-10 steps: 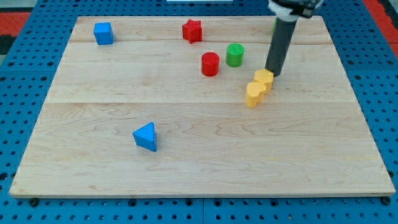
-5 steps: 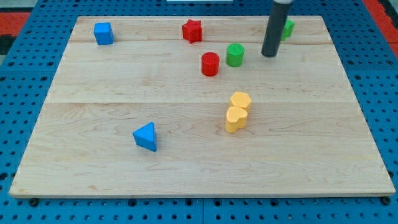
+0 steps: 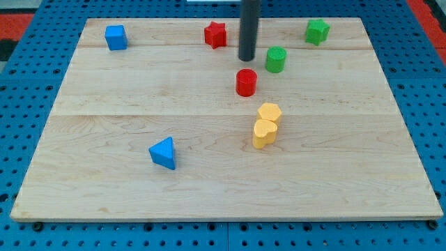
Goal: Slightly push the circle blocks towards the right
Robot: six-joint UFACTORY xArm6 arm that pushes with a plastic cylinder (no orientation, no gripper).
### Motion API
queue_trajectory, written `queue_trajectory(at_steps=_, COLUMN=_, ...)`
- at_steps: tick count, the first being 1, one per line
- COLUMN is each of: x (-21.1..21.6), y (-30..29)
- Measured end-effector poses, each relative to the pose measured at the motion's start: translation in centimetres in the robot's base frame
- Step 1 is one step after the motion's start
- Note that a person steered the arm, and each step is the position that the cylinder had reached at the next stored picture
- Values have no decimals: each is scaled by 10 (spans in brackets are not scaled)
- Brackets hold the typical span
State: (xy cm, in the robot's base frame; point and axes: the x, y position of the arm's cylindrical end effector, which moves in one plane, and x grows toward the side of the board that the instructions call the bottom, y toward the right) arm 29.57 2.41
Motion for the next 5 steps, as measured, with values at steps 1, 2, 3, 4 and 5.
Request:
queue_trajectory(at_steps=1, x=0, y=20)
queue_trajectory(at_steps=2, x=-1, y=21)
queue_trajectory(at_steps=3, x=-3, y=11)
queue_trajectory(at_steps=4, x=-4, y=2)
queue_trajectory(at_steps=5, x=-4, y=-5)
